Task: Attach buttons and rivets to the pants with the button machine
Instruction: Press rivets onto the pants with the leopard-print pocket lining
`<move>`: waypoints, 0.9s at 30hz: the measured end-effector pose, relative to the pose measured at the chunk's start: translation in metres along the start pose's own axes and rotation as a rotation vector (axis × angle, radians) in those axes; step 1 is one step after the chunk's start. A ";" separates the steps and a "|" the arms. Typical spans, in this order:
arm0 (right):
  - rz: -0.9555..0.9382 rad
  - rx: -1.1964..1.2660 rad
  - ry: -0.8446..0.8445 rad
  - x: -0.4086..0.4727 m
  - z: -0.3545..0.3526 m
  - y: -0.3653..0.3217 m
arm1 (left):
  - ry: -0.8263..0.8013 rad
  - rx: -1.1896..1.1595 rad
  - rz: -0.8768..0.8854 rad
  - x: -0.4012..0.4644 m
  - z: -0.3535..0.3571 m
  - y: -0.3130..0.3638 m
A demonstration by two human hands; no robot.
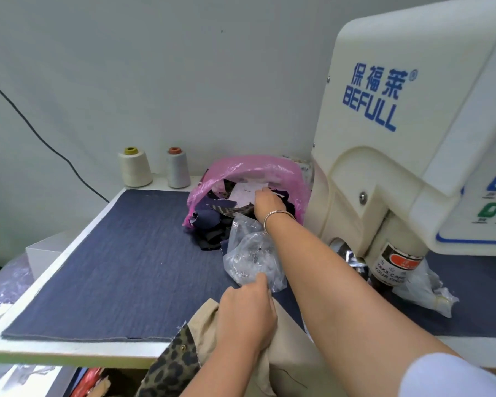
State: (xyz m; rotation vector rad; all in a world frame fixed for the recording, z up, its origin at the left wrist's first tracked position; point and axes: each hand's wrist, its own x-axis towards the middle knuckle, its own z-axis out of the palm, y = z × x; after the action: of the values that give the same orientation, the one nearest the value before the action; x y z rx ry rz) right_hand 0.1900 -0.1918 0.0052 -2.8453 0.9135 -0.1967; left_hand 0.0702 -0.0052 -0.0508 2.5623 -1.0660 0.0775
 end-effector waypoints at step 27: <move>0.091 1.809 -0.136 -0.158 -0.045 -0.048 | -0.006 -0.244 -0.085 -0.001 -0.002 -0.008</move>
State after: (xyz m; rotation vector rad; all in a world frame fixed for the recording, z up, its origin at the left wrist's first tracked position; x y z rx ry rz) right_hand 0.0826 -0.0650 0.0453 -1.1055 0.3606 -0.4711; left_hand 0.0753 0.0021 -0.0514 2.3849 -0.9062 -0.0775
